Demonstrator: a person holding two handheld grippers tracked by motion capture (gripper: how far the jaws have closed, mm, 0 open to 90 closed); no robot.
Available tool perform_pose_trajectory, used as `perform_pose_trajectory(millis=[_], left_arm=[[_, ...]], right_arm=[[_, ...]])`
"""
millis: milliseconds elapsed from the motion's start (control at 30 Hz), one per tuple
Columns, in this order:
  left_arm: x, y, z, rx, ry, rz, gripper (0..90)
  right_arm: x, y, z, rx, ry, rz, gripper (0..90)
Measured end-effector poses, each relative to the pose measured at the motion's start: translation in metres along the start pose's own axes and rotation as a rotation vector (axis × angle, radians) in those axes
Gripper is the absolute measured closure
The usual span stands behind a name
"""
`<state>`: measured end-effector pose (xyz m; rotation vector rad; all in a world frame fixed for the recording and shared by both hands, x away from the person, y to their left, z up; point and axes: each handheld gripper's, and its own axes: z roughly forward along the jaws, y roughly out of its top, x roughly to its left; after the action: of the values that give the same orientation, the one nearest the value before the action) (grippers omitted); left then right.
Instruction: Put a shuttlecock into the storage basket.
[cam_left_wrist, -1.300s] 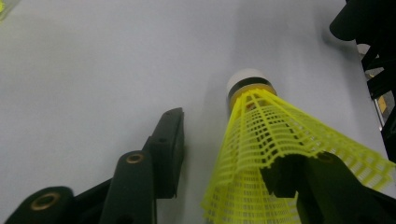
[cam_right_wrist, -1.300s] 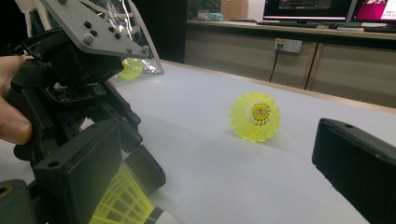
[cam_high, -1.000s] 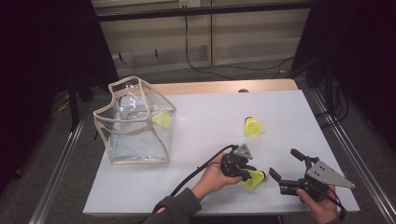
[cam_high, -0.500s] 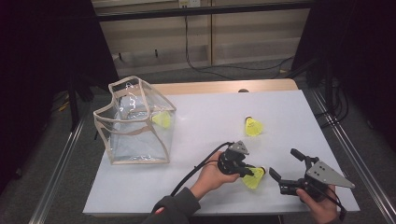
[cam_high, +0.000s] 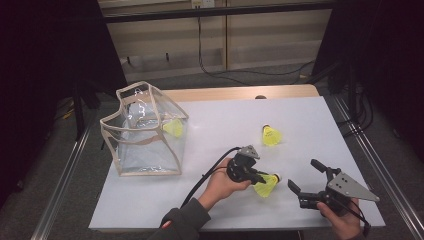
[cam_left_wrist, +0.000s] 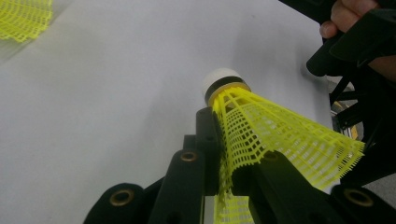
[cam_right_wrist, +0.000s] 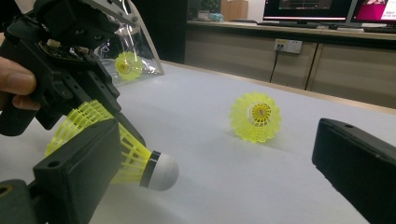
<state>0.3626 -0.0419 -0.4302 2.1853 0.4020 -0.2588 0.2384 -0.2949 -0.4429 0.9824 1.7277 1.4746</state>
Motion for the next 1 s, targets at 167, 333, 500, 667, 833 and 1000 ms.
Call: perform_pose_trajectory(millis=[167,333,500,667,833,1000], left_arm=[[0.002,0.001,-0.006,-0.003,0.006,-0.005,86.4],[0.003,0.002,-0.009,0.004,0.004,-0.009,86.4],[0.004,0.002,-0.013,-0.006,0.007,-0.022,86.5],[0.006,0.003,-0.018,-0.012,0.012,-0.022,86.7],[0.007,0.003,-0.023,-0.017,0.022,-0.026,86.7],[0.009,0.003,-0.028,-0.019,0.031,-0.03,86.8]], right_arm=[[0.0,0.0,0.0,0.001,0.001,0.0,1.6],[0.0,0.0,0.0,0.001,0.0,0.003,1.6],[0.0,0.0,0.0,-0.001,0.0,0.007,1.5],[0.0,0.0,0.001,-0.003,0.001,0.015,1.3],[-0.001,0.0,0.001,-0.007,0.0,0.025,0.9],[-0.001,0.0,0.002,-0.009,-0.006,0.033,0.8]])
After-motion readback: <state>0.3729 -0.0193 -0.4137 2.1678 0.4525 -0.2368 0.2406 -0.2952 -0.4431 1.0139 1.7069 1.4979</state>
